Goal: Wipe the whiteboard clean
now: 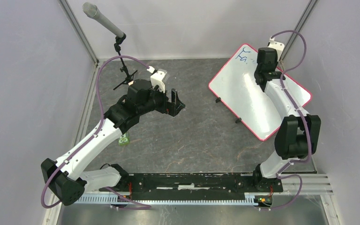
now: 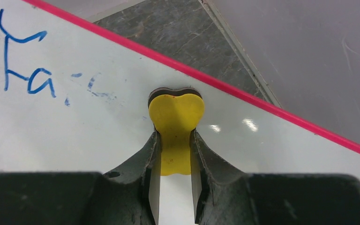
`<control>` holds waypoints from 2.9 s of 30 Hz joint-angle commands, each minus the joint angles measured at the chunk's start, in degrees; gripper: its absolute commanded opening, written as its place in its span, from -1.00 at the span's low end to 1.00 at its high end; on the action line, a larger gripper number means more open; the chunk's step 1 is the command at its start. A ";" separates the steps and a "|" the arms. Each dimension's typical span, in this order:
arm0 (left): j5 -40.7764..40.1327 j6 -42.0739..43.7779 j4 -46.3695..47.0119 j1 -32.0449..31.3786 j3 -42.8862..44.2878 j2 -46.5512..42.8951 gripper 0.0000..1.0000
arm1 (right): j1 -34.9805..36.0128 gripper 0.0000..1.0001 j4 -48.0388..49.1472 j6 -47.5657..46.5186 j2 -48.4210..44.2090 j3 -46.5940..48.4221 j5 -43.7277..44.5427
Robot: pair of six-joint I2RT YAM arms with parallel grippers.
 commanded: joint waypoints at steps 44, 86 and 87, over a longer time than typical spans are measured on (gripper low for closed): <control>2.57 -8.95 34.52 -5.74 31.27 62.94 0.93 | 0.61 -0.50 -0.27 -10.70 3.04 5.99 -5.75; 9.94 -11.68 40.44 -6.01 35.74 74.31 -0.24 | 4.25 -0.03 -2.09 -12.08 10.70 13.81 4.88; 9.94 -11.66 40.34 -6.03 35.85 74.38 -0.25 | 4.33 -0.05 -2.02 -12.27 10.68 13.88 5.56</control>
